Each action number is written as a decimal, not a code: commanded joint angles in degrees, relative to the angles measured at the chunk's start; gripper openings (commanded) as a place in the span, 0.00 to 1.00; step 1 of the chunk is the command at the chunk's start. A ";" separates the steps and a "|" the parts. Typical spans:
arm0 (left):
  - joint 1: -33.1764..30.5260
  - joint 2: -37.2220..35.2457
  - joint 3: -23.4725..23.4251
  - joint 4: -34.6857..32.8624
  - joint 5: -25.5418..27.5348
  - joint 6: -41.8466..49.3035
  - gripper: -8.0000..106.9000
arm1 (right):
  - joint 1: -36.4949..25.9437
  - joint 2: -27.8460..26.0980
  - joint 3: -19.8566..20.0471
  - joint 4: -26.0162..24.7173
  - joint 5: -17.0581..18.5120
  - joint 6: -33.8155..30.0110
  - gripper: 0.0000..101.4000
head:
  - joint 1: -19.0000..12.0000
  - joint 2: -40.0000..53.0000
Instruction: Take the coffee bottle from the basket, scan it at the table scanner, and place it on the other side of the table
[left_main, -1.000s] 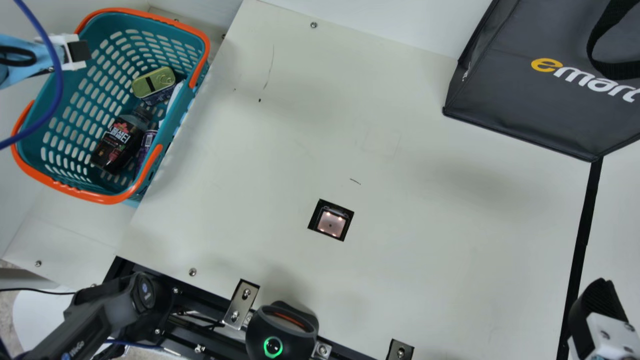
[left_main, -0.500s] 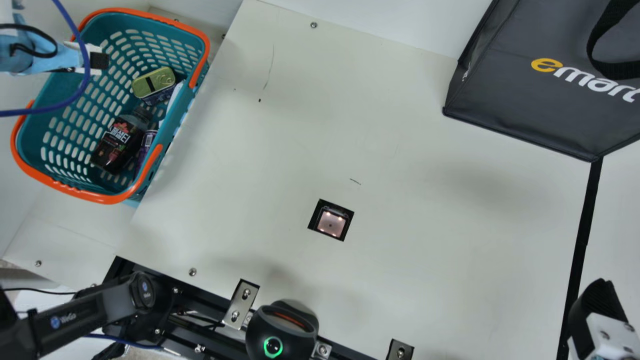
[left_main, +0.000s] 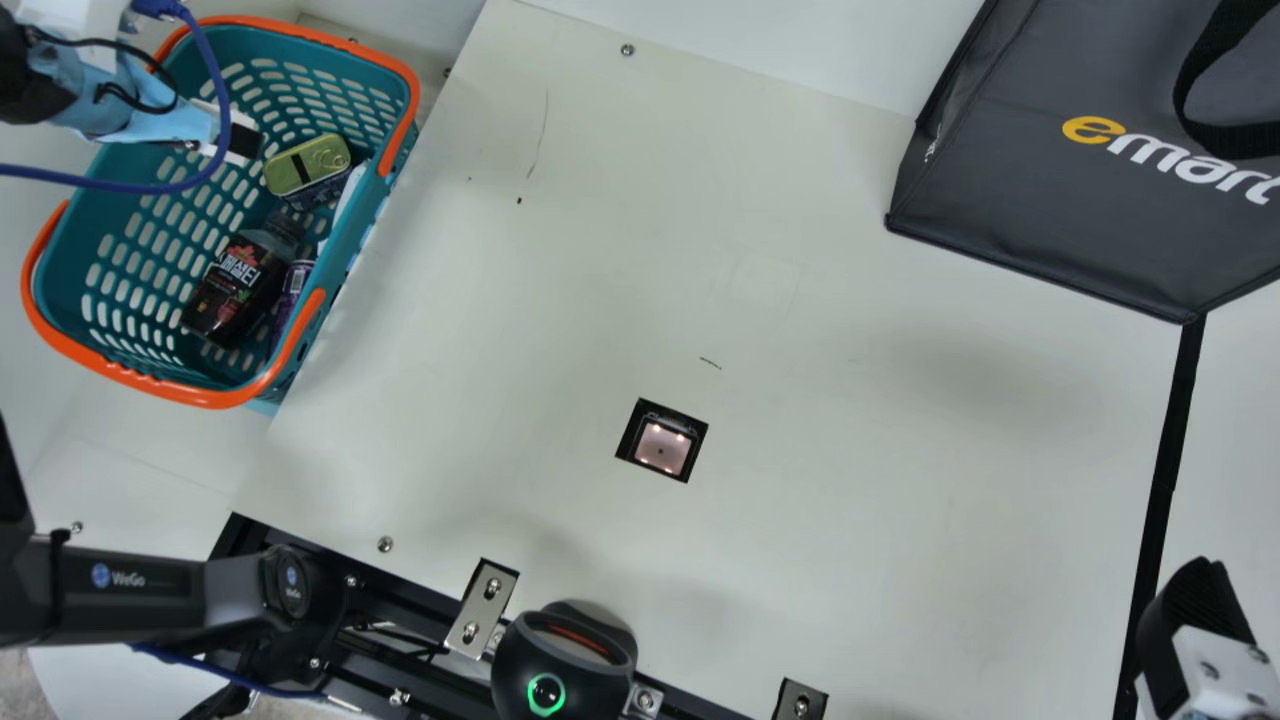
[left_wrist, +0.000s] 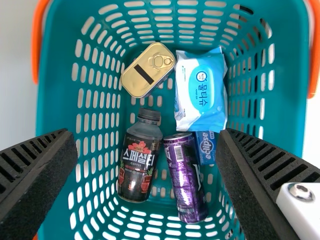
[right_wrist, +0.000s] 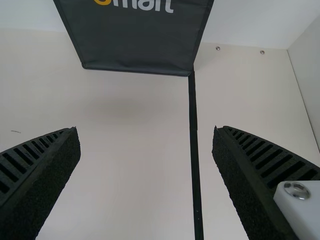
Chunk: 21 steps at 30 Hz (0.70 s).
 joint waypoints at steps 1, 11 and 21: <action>-0.26 1.90 -0.40 0.44 -0.18 0.39 0.85 | 0.00 0.00 0.00 0.00 0.00 0.00 0.94 | -1.66 0.23; -1.57 7.69 -0.46 2.51 -1.79 1.33 0.85 | 0.00 0.00 0.00 0.00 0.00 0.00 0.94 | -1.66 0.23; -2.68 11.46 0.99 4.32 -3.91 1.20 0.85 | 0.00 0.00 0.00 0.00 0.00 0.00 0.94 | -1.66 0.23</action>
